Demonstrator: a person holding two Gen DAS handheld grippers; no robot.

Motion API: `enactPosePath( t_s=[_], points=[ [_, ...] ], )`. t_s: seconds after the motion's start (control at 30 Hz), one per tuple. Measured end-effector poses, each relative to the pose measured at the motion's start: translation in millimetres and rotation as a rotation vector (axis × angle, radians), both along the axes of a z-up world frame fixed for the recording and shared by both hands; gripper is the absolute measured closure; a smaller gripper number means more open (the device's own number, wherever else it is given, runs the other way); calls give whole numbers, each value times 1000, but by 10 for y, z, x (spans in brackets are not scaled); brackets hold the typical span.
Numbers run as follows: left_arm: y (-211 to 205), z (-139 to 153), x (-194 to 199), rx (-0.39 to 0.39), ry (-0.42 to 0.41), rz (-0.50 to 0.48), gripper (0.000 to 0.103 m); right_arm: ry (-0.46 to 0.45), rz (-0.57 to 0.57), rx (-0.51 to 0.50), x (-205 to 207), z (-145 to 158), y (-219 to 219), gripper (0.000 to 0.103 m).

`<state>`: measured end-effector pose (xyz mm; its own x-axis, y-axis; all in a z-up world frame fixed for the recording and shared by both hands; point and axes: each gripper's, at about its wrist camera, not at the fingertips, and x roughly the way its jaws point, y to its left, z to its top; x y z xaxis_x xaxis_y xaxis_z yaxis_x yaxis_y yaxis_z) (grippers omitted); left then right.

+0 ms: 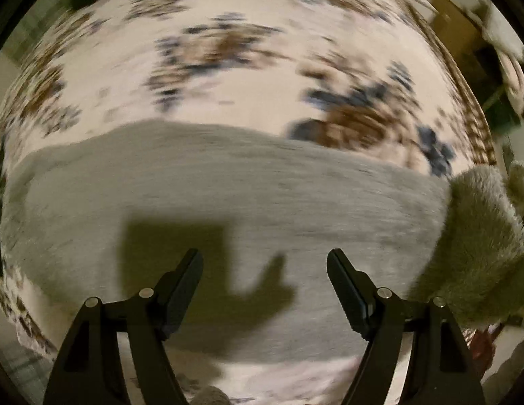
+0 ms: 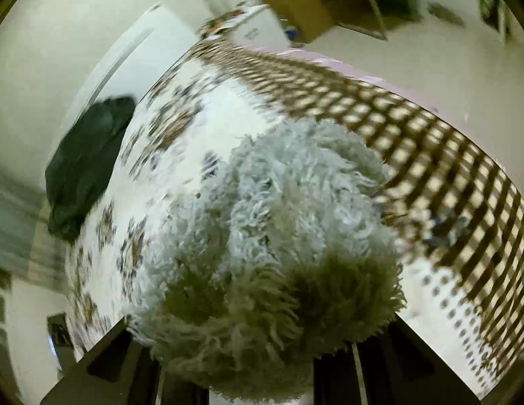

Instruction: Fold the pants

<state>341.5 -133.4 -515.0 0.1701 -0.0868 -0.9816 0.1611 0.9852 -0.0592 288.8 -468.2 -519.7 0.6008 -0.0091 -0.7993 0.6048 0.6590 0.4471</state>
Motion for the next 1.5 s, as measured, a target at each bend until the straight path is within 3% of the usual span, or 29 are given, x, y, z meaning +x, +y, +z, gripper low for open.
enactPosePath(
  t_s=[0.1,0.2,0.43,0.5,0.57,0.6,0.73,0.87,0.97,1.07,1.13,1.17,1.2,1.27,1.3,1.33,1.37,1.5],
  points=[
    [589,92,57,1,-7,92,28,24,98,-75,269,120,627,84],
    [1197,132,53,7,-12,184,28,56,213,-102,593,29,1336,84],
    [2290,87,-1,54,-16,324,28,124,588,-233,1147,-443,3237,84],
    [2456,75,-1,59,-16,347,28,182,701,-235,1203,-622,3625,73],
    [2582,106,9,43,-19,362,28,234,803,-160,1200,-758,3897,38],
    [2618,138,19,28,-21,367,28,247,834,-128,1178,-788,3956,33],
    [2544,292,126,-44,-44,343,28,185,816,23,950,-512,3652,27],
    [2157,198,331,-141,-13,259,28,141,610,118,679,-173,2762,23],
    [1791,-143,493,-186,90,185,28,197,437,137,468,-249,2017,23],
    [1520,-508,582,-210,188,150,30,266,330,171,356,-558,1447,23],
    [1396,-706,591,-225,226,120,47,292,298,252,314,-822,1207,23],
    [1374,-750,585,-236,235,115,72,294,301,290,324,-936,1134,23],
    [1372,-787,562,-248,233,116,81,292,326,350,329,-1068,1103,23],
    [1411,-744,509,-265,200,114,89,301,346,403,341,-1247,1111,25],
    [1449,-692,472,-267,172,117,90,314,357,419,342,-1329,1125,30],
    [1493,-616,412,-263,142,114,90,319,357,416,349,-1359,1116,55],
    [1532,-568,363,-263,129,116,91,328,357,410,346,-1375,1119,72],
    [1680,-510,161,-272,129,162,91,268,348,368,359,-1152,1147,85]
  ],
)
